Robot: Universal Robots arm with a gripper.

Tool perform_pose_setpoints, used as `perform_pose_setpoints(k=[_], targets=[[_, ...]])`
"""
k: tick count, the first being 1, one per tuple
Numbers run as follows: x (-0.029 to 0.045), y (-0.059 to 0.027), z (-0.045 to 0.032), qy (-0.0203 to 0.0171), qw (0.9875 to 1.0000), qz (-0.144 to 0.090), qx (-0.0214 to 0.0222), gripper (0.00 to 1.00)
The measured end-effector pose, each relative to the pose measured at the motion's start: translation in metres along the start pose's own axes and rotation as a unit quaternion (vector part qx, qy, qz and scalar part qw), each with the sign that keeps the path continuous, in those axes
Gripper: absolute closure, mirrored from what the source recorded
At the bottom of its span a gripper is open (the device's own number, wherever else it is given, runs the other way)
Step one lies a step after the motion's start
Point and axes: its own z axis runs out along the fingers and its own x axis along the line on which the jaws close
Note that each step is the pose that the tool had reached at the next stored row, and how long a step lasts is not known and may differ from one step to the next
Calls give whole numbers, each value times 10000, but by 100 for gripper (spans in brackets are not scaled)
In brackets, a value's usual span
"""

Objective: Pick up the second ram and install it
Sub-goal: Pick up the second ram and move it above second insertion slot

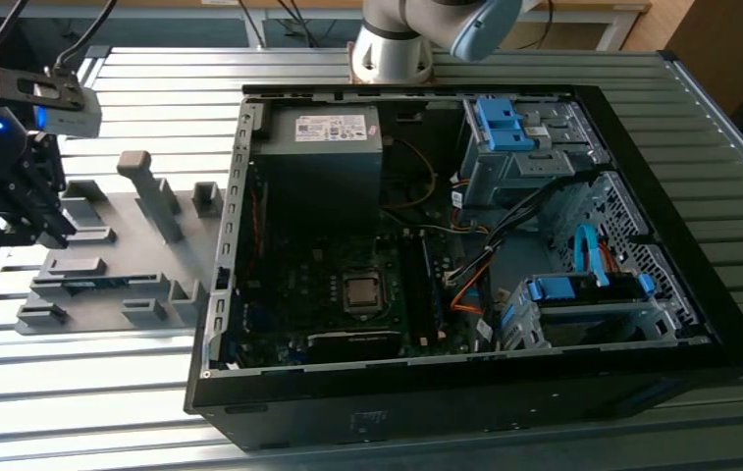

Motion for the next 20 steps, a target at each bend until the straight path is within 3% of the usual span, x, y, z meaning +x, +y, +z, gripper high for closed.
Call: perform_pose_setpoints(k=[12, 14, 15, 20], targets=[[1, -1, 19, -1, 10000, 0, 2, 75], [1, -1, 21, 0, 10000, 0, 1, 74], [1, -1, 22, 0, 10000, 0, 1, 68], [2, -2, 83, -1, 10000, 0, 2, 68]])
